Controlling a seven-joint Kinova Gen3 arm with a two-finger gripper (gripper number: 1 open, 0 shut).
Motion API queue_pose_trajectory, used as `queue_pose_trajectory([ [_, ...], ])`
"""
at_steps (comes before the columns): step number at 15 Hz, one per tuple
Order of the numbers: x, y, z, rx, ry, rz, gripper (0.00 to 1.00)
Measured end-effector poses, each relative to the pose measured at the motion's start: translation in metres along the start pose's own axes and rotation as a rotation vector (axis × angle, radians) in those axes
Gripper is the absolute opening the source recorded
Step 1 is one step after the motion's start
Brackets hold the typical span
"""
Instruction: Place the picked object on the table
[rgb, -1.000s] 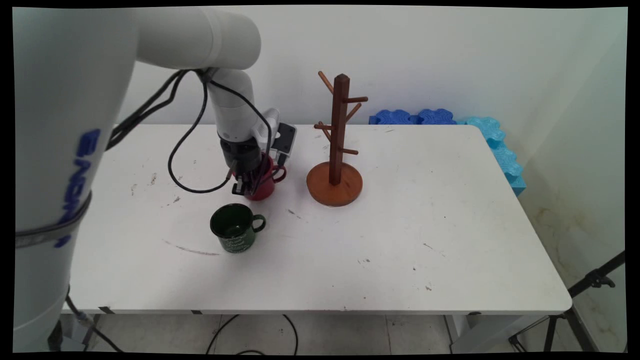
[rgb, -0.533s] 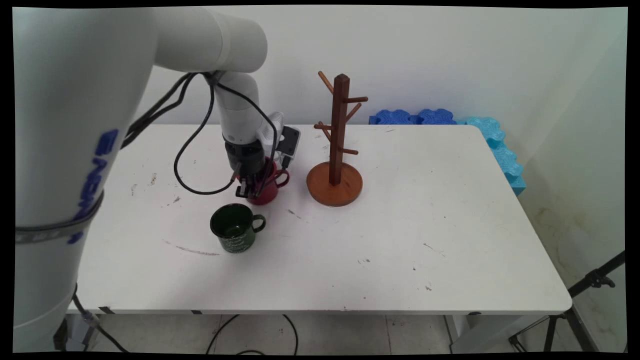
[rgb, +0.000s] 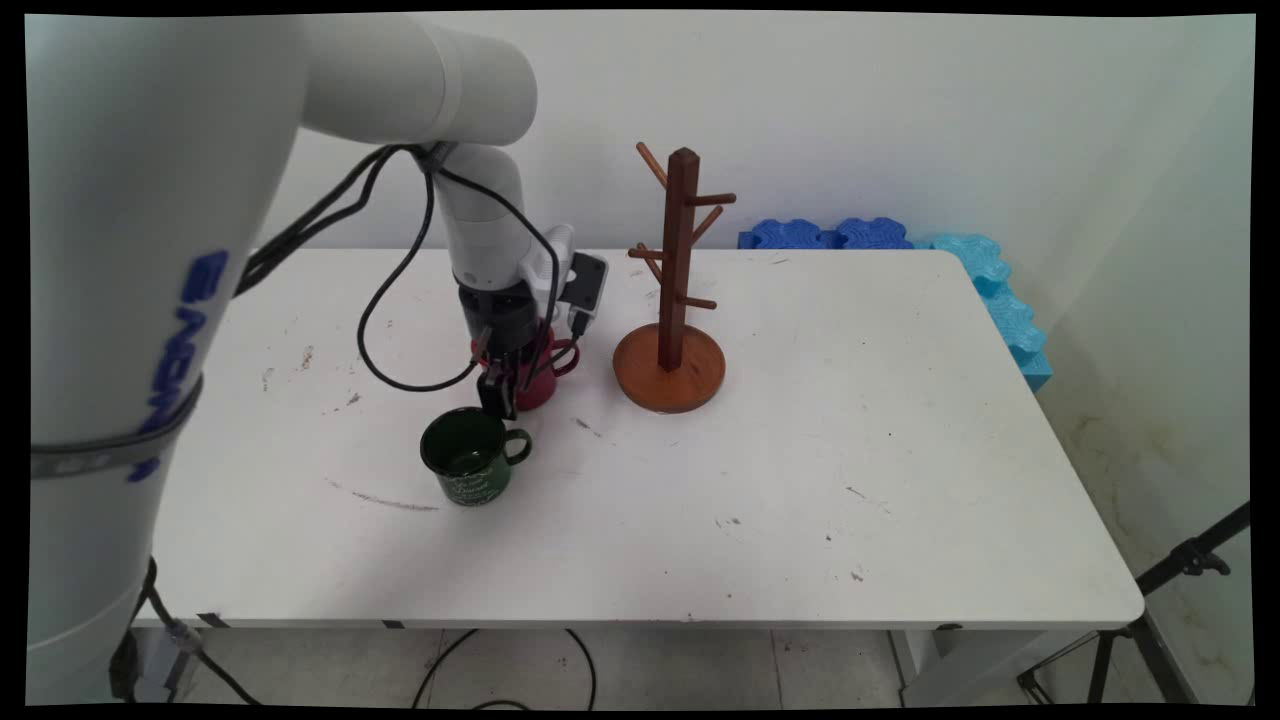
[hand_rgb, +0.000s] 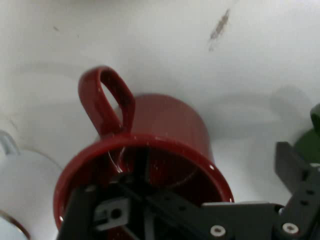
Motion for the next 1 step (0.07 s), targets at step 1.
queue_pose_trajectory([
  [1, 0.0017, -0.0003, -0.0023, 0.003, 0.012, 0.003, 1.0],
])
